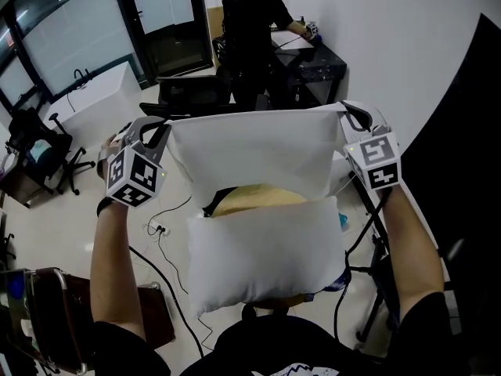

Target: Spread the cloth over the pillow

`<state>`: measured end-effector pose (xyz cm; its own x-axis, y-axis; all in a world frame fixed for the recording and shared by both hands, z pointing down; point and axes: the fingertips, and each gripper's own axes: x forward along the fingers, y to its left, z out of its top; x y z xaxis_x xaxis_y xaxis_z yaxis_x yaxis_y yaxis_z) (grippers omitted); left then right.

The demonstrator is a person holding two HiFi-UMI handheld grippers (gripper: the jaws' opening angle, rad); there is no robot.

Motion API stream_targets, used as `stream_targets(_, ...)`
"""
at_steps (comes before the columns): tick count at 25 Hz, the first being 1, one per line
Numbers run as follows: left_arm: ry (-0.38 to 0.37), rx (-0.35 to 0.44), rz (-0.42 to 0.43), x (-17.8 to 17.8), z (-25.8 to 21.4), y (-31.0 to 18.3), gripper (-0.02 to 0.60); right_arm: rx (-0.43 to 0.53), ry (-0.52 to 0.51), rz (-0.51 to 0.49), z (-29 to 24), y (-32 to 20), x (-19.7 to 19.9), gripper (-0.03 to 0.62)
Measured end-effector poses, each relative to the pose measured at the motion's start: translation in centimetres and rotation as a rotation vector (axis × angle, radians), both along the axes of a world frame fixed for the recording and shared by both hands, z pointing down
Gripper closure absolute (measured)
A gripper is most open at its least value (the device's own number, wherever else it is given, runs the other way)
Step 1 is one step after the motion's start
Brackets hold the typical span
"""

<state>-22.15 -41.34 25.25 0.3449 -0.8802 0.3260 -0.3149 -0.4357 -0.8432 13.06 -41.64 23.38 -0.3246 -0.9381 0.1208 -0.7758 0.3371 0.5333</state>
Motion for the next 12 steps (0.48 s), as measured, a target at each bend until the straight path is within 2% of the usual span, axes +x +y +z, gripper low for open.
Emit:
stream_targets(8,0.056,-0.039,-0.016,-0.5,4.5,4.2,0.581,-0.05,-0.066,0.0,3.7,3.6,-0.4,0.584)
stream_targets(12,0.075,-0.069,-0.025,-1.0,7.4,6.8,0.581,-0.065,-0.06,-0.009,5.8,6.1,-1.0,0.583)
